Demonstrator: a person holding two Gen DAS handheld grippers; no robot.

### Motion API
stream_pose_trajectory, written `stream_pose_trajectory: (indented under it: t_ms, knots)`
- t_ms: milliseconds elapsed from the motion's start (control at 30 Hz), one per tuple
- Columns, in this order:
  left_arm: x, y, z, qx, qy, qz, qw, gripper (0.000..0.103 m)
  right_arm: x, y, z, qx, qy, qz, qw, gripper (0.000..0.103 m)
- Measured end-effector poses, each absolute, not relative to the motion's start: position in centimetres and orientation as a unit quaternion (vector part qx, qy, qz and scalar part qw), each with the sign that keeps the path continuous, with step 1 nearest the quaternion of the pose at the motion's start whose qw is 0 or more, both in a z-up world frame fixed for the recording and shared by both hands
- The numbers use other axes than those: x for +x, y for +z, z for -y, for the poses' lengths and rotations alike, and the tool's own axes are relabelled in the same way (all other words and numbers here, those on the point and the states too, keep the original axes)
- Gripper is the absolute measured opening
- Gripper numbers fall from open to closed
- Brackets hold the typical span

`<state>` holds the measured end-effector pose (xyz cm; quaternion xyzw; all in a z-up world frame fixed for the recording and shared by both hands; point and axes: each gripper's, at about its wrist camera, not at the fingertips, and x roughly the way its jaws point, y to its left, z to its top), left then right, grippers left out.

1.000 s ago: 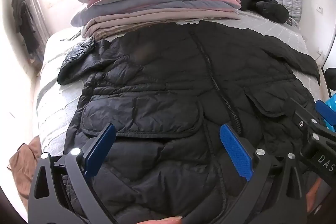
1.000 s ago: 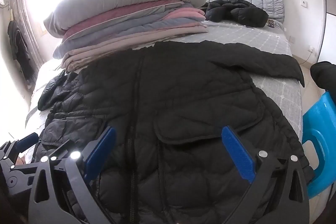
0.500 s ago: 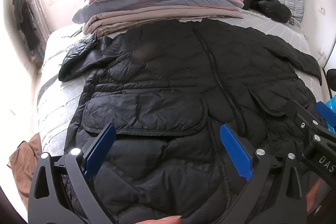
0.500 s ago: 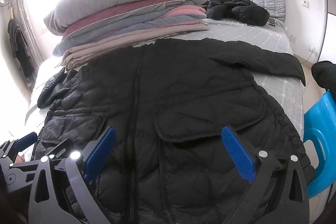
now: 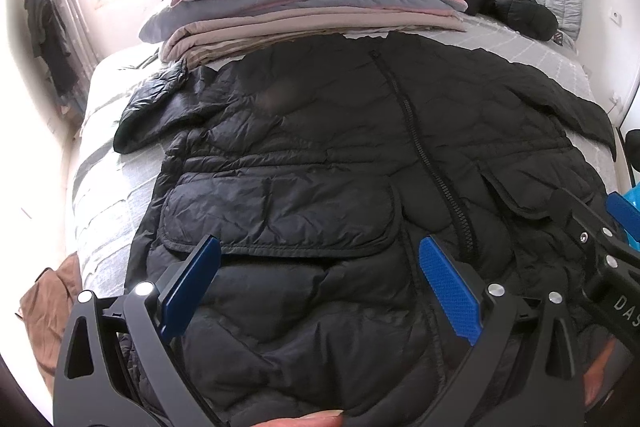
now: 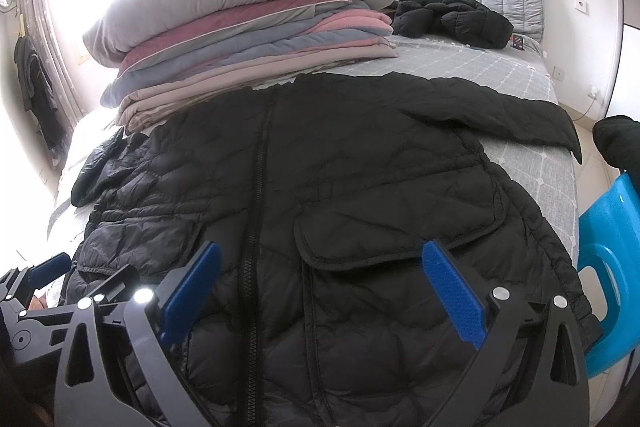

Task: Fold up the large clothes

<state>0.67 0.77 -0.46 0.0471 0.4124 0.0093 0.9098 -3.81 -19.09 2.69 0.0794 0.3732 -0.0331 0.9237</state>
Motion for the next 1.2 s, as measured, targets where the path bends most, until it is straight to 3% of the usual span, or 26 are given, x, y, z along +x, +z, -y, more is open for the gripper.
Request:
stream_pose_trajectory:
  t_ms: [1200]
  knots:
    - [0.99,-0.34,-1.05,0.044,0.010,-0.418,0.908,0.096,-3.88,2.57,18.99,0.079,-0.034,-0.375,0.923,0.097]
